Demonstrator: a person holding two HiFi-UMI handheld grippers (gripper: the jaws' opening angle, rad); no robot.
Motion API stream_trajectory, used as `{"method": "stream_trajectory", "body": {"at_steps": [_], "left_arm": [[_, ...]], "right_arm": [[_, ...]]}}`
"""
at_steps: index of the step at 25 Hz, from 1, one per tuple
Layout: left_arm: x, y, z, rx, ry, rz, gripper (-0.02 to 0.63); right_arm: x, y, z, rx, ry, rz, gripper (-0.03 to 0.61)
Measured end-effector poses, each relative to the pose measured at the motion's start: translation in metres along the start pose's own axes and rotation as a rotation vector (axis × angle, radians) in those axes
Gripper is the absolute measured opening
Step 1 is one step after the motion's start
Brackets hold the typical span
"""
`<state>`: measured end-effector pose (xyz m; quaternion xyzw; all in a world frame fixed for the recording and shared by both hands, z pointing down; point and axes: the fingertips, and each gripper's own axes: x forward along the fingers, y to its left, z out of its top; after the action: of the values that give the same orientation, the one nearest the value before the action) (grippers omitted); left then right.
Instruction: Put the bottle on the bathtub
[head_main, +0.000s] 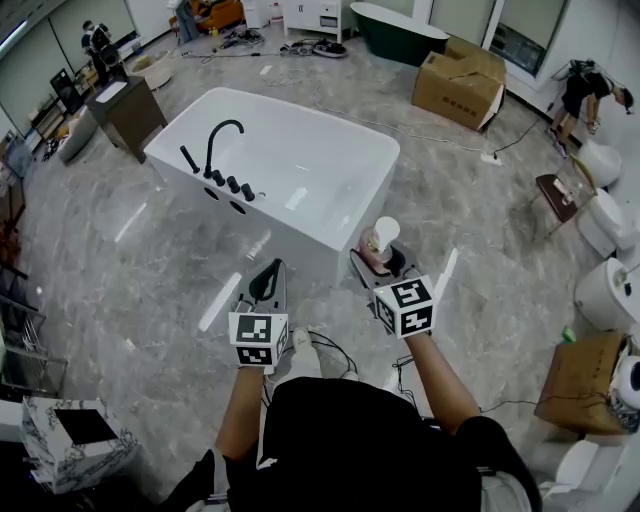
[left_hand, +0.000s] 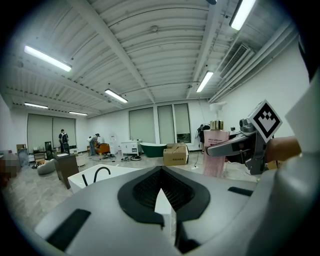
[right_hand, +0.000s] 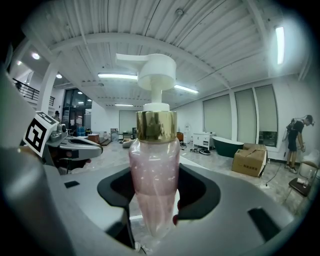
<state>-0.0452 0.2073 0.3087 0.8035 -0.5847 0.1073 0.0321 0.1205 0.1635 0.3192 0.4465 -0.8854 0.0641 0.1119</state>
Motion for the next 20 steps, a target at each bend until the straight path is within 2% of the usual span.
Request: {"method": "stream_trajectory", "body": {"at_steps": [13, 20], "left_arm": [[0.093, 0.066, 0.028, 0.005, -0.009, -0.046, 0.012], [0.138, 0.113, 0.036, 0.012, 0.017, -0.072, 0.012]], "right_arm": [[0.099, -0.031, 0.034, 0.022, 0.003, -0.019, 0.235], [0.159, -0.042, 0.054, 0.026, 0.017, -0.031, 0.236]]}}
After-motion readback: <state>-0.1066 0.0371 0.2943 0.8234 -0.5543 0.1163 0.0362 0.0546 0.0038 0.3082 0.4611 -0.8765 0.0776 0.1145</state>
